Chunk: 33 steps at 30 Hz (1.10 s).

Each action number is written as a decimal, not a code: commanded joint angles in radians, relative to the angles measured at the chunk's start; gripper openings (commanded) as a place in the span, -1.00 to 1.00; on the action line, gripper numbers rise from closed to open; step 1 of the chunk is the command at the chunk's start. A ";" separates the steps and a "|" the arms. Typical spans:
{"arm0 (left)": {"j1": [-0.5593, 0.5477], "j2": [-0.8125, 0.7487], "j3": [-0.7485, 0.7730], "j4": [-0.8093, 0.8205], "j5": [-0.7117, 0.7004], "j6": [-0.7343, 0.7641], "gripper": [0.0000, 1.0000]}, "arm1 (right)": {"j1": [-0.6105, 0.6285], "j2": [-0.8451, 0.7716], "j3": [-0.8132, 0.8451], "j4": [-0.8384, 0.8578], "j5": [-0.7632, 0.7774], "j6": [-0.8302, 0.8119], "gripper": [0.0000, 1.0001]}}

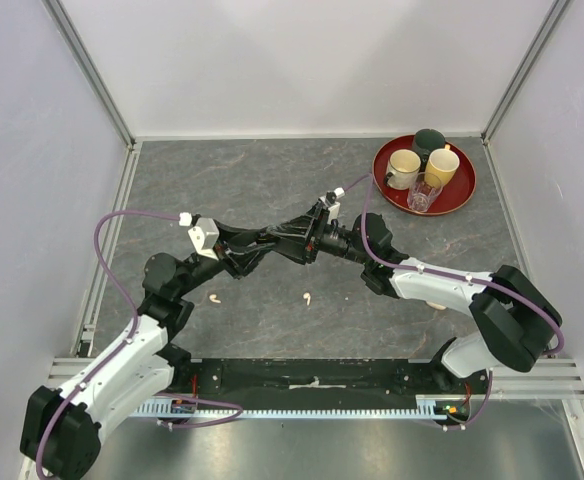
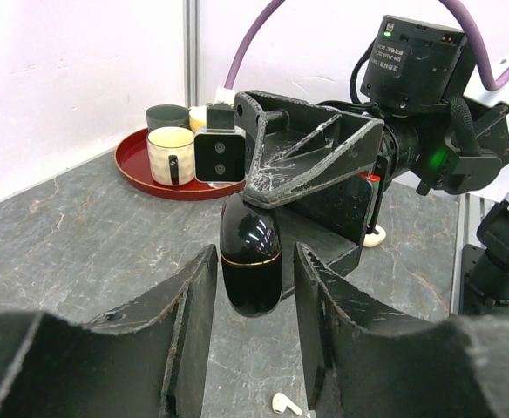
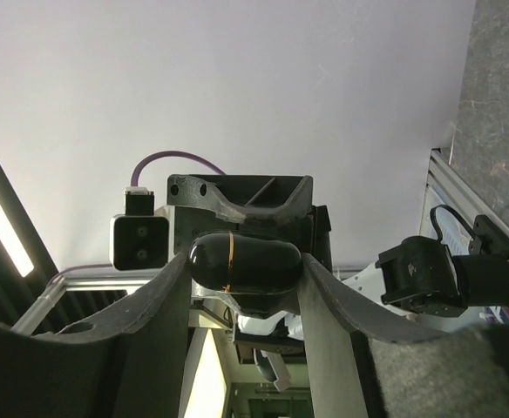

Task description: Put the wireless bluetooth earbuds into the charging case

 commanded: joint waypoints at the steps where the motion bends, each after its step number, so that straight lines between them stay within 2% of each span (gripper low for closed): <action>1: -0.005 0.010 -0.011 0.081 0.024 -0.008 -0.12 | 0.004 0.003 0.021 0.092 -0.015 0.032 -0.44; 6: -0.005 0.010 -0.012 0.081 0.023 -0.006 -0.31 | 0.003 0.009 0.021 0.106 -0.019 0.038 -0.44; 9: -0.005 0.013 -0.014 0.087 0.023 -0.010 -0.24 | 0.004 0.006 0.024 0.110 -0.024 0.038 -0.44; 26: -0.005 0.046 -0.012 0.139 0.037 -0.029 -0.19 | 0.003 0.003 0.032 0.080 -0.013 0.004 -0.44; 32: -0.005 0.056 -0.015 0.150 0.046 -0.037 -0.42 | 0.003 0.009 0.029 0.083 -0.012 0.009 -0.44; 33: -0.005 0.058 -0.015 0.151 0.047 -0.037 -0.56 | 0.006 0.009 0.027 0.086 -0.012 0.009 -0.43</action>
